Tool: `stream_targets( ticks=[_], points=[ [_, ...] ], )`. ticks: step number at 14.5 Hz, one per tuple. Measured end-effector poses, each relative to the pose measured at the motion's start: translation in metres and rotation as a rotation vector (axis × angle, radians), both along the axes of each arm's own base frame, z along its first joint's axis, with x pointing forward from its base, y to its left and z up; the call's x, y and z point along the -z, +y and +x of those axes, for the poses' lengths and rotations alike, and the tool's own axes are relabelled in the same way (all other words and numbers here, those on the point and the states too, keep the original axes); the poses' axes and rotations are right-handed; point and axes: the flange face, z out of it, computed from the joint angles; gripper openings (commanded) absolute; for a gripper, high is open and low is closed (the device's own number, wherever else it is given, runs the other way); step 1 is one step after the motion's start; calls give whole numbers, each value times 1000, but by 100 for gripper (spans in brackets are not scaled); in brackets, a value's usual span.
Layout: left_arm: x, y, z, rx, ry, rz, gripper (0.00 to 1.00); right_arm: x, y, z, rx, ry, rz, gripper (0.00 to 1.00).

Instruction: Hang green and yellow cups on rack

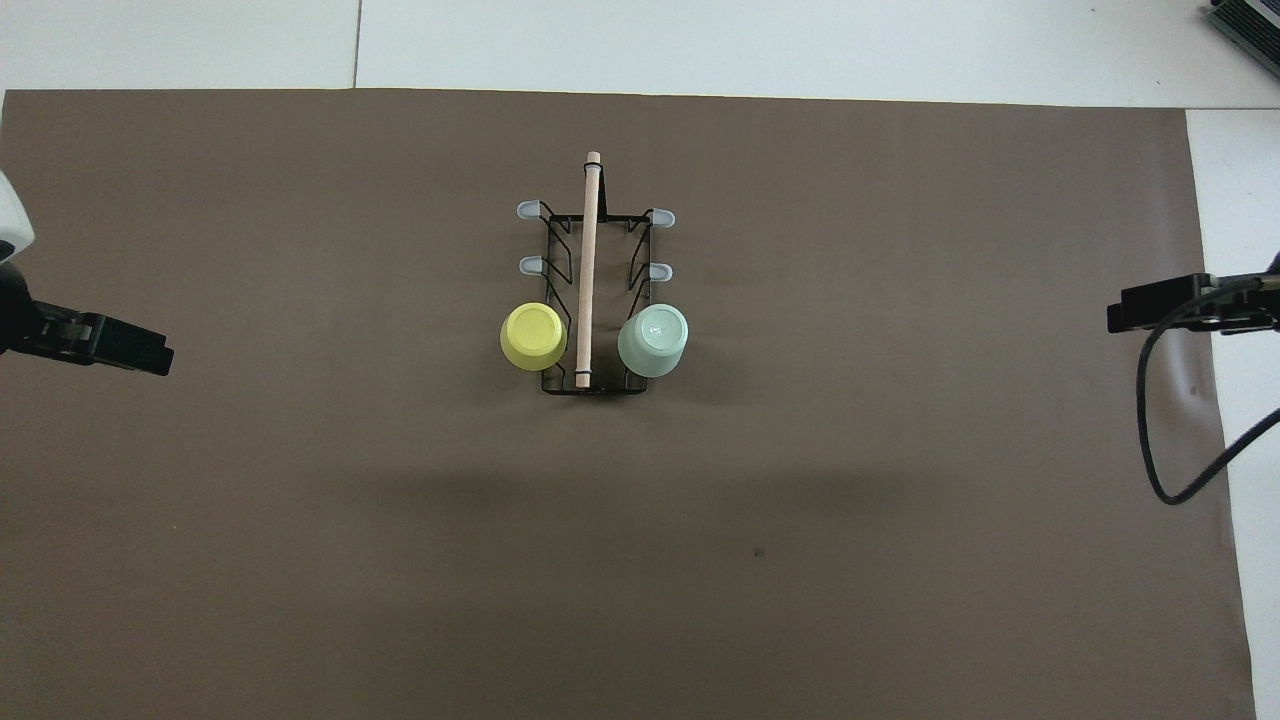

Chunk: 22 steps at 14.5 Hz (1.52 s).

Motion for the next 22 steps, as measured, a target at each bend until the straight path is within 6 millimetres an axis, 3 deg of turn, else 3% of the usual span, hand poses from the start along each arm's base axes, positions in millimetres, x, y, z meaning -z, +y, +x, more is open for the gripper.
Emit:
stream_targets(
  ticks=[15,22],
  points=[
    [0,3,0,-5,-1,0,100,-5,-3,4,3,-25,-1,100],
    [0,3,0,-5,-2,0,100,4,-3,12,0,-9,0,100]
  ],
)
